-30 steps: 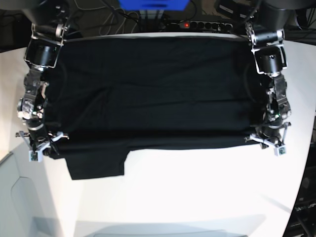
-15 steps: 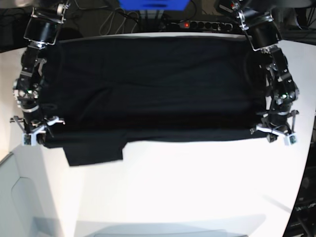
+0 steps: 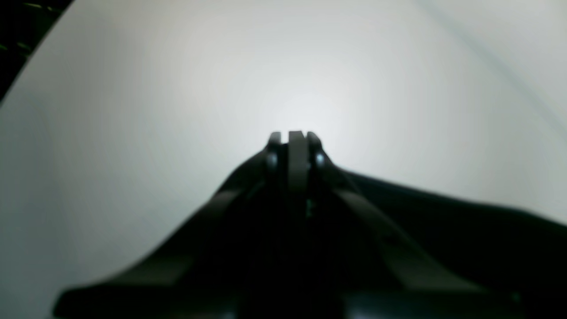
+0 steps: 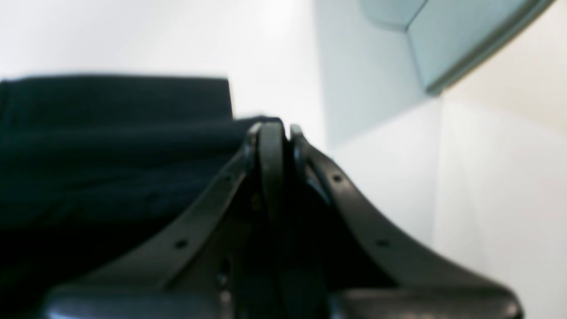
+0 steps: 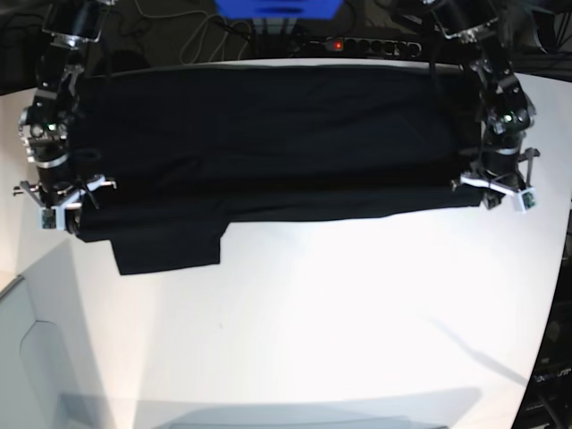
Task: Fold the T-shirt properly
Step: 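Grasp the hem corners with both grippers and fold them over toward the collar, then lower the folded hem onto the shirt and open both grippers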
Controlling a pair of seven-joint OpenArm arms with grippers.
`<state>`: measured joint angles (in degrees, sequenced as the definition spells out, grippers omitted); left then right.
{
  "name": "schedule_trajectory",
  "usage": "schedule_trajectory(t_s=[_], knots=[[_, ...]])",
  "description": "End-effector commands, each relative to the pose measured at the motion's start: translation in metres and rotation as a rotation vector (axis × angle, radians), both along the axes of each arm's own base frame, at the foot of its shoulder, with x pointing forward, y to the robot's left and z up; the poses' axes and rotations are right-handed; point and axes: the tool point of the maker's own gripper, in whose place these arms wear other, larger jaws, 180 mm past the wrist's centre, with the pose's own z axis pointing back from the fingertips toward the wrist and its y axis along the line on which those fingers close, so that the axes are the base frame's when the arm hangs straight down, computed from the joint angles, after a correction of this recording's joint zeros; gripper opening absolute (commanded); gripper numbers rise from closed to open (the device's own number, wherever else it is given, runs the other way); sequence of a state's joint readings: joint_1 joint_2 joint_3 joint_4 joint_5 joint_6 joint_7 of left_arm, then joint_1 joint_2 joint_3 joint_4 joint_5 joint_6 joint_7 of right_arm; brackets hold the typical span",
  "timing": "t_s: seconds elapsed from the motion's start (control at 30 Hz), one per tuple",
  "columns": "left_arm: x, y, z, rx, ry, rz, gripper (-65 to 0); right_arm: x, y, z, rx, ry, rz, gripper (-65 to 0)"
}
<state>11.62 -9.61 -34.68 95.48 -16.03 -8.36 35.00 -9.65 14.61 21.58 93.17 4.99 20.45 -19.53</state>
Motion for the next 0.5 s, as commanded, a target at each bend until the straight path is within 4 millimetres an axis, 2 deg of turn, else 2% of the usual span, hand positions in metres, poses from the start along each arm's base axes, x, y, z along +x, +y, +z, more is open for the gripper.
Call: schedule_trajectory(t_s=[0.0,0.13,0.23,0.37,0.47], knots=[[0.002,0.006,0.012,0.031,-0.032,0.004,-65.0,0.003,-0.007,0.015,-0.021,-0.043,0.009,-65.0],[-0.009,0.008,0.005,0.033,-0.005,0.008,-65.0,-0.015,-0.014,0.002,-0.025,-0.002,-0.008,-65.0],[-0.019,0.021,0.006,0.042,-0.003,0.047,-65.0,-0.027,-0.014,-0.008,-0.025,0.034,-0.007,-65.0],[-0.030,0.032,0.006,0.017,-0.010,0.086,-65.0,-0.036,-0.020,-0.012,-0.030,0.051,-0.022,-65.0],[-0.038,0.031,0.003,-0.030,-0.015,0.089,-65.0,-0.047,-0.021,-0.019,-0.032,0.079,-0.026,-65.0]])
